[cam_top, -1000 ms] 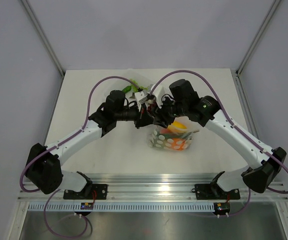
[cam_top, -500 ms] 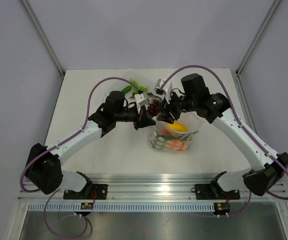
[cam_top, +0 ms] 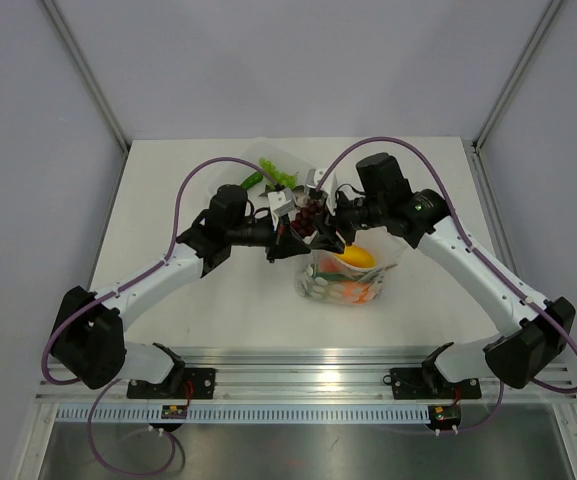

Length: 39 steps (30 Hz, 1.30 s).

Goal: Place the food in the zip-top bag and seal the zipper
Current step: Zip the zipper food storage bag at the center of the board.

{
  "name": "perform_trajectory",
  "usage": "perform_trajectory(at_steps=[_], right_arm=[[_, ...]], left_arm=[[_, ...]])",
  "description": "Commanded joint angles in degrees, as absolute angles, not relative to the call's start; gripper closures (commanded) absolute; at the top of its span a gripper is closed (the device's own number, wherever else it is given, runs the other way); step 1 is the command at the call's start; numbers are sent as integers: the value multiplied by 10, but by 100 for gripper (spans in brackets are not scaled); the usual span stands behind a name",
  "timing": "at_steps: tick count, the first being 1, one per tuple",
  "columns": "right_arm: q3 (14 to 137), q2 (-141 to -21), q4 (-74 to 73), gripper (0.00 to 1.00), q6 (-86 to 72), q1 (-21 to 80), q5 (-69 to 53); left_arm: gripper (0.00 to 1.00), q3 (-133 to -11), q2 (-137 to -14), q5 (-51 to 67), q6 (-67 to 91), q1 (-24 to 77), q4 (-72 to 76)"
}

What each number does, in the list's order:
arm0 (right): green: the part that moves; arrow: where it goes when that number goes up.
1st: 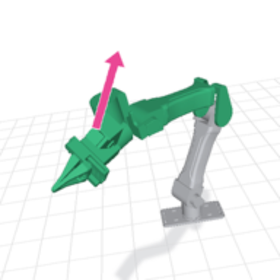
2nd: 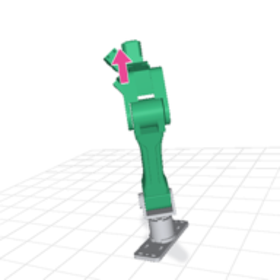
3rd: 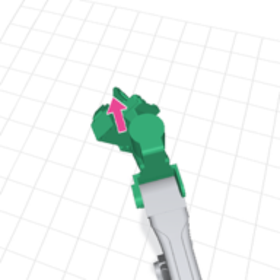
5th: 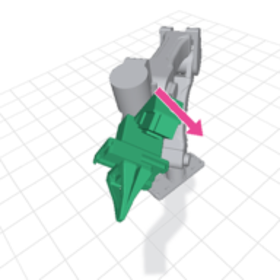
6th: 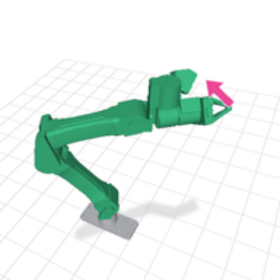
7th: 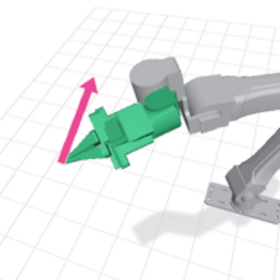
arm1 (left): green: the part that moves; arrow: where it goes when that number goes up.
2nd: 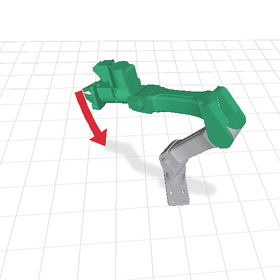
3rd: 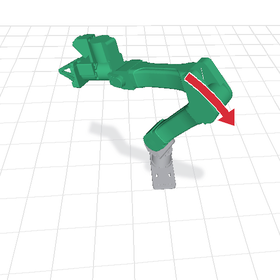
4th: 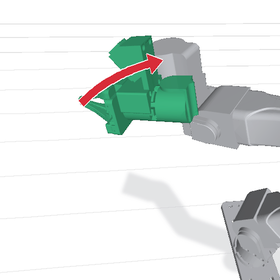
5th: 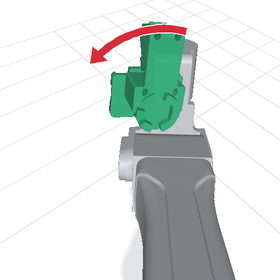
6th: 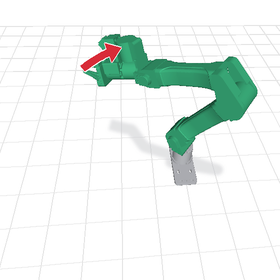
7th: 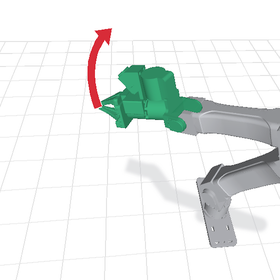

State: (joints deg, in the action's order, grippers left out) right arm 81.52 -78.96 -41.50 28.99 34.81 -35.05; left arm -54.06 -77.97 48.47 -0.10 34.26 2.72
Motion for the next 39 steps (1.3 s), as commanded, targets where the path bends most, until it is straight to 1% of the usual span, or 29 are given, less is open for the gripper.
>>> perform_trajectory(at_steps=[1,6,10,11,13,14,17,18,20,23,28,39], right_arm=[[808,-792,-374,44,301,345,-373],[813,-817,-377,45,301,345,-374],[818,-829,-381,49,301,344,-388],[819,-830,-382,52,301,345,-388],[823,-832,-386,54,301,345,-392],[824,-832,-388,59,301,344,-391],[824,-830,-386,69,301,344,-389],[824,-827,-384,75,298,344,-389],[819,-822,-376,80,292,345,-391],[816,-813,-372,90,285,344,-407],[804,-801,-379,92,281,344,-398],[754,-739,-390,94,259,345,-366]], left_arm=[[100,-542,-756,502,-14,341,56],[100,-542,-755,504,-11,341,56],[100,-543,-756,503,-9,341,57],[100,-544,-757,504,-10,341,56],[100,-544,-757,503,-8,340,56],[100,-544,-757,502,-9,341,57],[100,-545,-758,502,-7,340,56],[100,-545,-759,501,-7,341,55],[100,-545,-761,499,-7,341,54],[100,-548,-764,495,-5,340,49],[100,-570,-776,499,-3,328,14],[100,-545,-734,497,-33,304,-19]])
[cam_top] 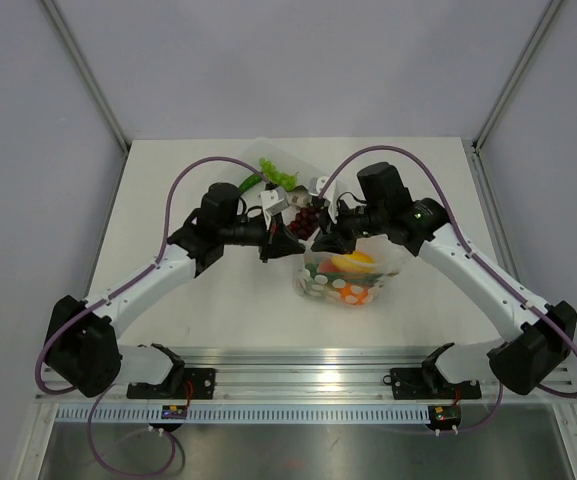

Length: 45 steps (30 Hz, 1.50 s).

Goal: Place the food in the zip-top bag and seal the zipper
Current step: Zip the zipper food storage bag at the center of the board.

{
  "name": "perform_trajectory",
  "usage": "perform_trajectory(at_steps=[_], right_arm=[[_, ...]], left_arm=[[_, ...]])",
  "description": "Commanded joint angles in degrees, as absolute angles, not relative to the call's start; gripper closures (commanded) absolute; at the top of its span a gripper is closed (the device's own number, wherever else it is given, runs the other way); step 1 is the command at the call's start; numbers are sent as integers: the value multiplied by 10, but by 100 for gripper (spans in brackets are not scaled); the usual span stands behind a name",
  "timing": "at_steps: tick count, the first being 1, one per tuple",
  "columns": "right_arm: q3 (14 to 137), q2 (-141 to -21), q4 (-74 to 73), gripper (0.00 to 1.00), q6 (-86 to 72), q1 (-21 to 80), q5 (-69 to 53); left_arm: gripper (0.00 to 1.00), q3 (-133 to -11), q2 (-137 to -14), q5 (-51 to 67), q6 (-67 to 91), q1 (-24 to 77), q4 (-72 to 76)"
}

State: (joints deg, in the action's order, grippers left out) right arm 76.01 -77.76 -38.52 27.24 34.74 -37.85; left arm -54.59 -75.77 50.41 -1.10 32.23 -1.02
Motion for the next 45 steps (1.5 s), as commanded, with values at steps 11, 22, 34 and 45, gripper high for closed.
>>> perform_trajectory(at_steps=[11,22,34,45], right_arm=[[725,-703,-401,93,258,345,-316],[677,-650,-408,94,237,345,-257],[634,-586,-414,94,220,345,-216],[579,-520,-425,94,200,345,-163]], left_arm=[[100,-525,-701,491,-44,274,-41],[100,-513,-665,467,-61,264,-69],[100,-502,-636,437,-63,200,-128],[100,-506,-613,418,-57,155,-134]])
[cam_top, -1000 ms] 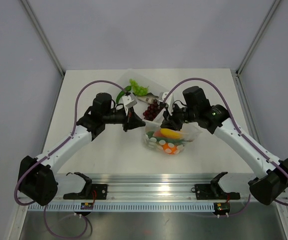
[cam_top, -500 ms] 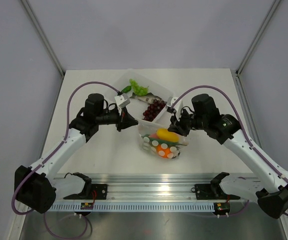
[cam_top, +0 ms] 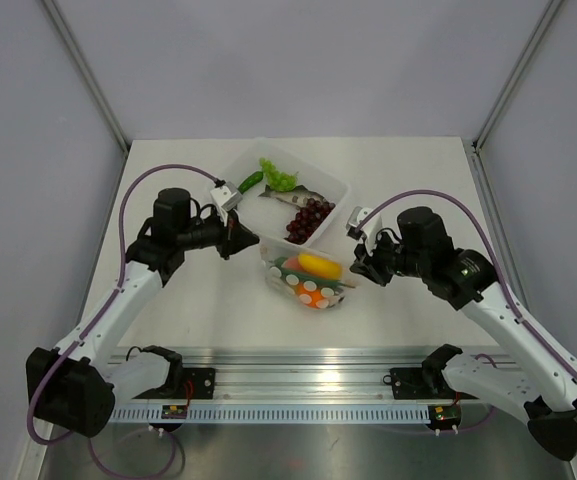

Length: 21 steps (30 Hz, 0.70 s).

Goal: Place the food in the zip-top bag and seal the zipper
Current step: Zip the zipper food storage bag at the center of the board.

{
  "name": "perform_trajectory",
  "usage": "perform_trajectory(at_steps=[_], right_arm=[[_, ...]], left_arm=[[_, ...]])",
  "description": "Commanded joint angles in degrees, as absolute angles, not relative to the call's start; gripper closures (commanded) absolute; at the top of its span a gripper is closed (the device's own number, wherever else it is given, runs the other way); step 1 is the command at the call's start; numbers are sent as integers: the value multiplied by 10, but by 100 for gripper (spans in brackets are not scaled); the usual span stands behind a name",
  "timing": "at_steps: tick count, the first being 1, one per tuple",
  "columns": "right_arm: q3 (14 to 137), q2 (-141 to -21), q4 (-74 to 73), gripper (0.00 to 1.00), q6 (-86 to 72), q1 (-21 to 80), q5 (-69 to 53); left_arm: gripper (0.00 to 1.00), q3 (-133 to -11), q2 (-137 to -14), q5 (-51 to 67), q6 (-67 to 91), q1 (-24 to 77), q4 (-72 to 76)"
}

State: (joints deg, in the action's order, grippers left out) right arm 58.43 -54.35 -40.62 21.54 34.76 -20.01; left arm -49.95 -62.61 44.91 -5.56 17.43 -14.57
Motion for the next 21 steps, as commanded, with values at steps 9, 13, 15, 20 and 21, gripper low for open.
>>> perform_trajectory(at_steps=[9,13,15,20,21], right_arm=[[559,-490,-426,94,179,345,-151],[551,-472,-432,94,175,345,-143],[545,-466,-434,94,173,344,-139],[536,-453,-434,94,166,344,-140],[536,-454,-434,94,165,344,-141]], left_arm=[[100,-514,-625,420,-53,133,-132],[100,-512,-625,417,-46,121,-127],[100,-513,-625,417,-46,120,-127],[100,-514,-628,424,-41,120,-120],[100,-514,-630,427,-38,120,-120]])
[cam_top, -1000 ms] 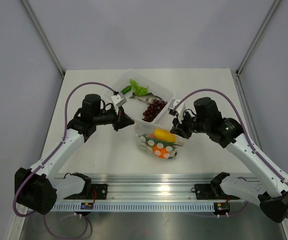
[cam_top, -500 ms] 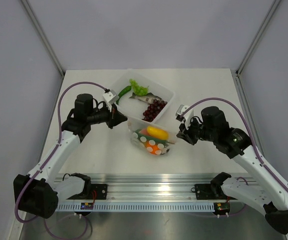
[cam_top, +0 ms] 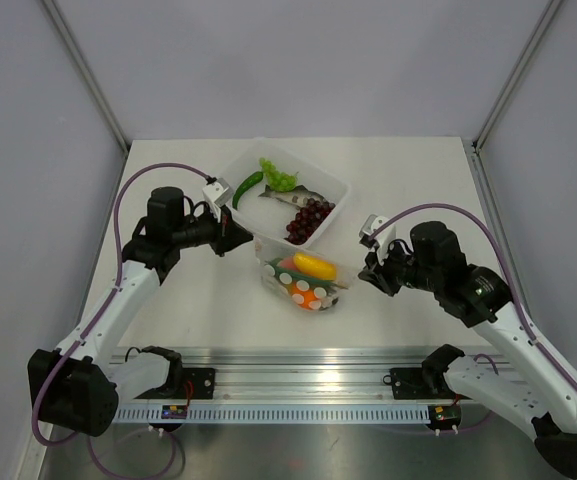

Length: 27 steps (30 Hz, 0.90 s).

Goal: Place the food in the zip-top bag and seal the zipper
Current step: Zip the zipper food storage bag at the center of the board.

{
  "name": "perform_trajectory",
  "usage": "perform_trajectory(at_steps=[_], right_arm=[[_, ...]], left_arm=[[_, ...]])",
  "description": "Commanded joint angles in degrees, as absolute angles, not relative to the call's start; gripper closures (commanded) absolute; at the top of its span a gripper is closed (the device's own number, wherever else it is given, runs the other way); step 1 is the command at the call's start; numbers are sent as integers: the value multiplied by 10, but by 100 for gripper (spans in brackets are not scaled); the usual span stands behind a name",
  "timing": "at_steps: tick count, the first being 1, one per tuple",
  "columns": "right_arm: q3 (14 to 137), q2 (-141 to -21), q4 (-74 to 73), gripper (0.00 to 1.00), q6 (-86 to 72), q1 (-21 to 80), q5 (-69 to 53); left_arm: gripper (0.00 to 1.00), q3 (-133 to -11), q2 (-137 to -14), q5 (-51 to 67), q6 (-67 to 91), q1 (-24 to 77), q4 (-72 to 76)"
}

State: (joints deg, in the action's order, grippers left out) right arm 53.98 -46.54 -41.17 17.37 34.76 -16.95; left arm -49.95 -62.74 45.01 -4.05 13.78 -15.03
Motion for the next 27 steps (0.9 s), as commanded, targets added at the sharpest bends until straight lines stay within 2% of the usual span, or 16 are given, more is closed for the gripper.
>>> perform_trajectory(at_steps=[1,3,4,5,9,18,27], right_arm=[[537,-456,-432,92,163,344,-145],[542,-460,-424,84,158,345,-156],[545,-467,-420,66,156,344,-167],[548,-474,-418,58,153,344,-173],[587,-520,-414,47,148,344,-218],[661,-615,-397,45,149,345,-279],[643,-660,-351,59,125,351,-279]], left_arm=[[100,-515,-630,432,-34,120,-120],[100,-519,-631,440,-26,120,-120],[100,-519,-631,449,-21,120,-113],[100,-519,-630,453,-16,120,-111],[100,-518,-626,464,-4,122,-101],[100,-516,-627,461,-4,127,-98],[100,-519,-628,463,14,127,-91]])
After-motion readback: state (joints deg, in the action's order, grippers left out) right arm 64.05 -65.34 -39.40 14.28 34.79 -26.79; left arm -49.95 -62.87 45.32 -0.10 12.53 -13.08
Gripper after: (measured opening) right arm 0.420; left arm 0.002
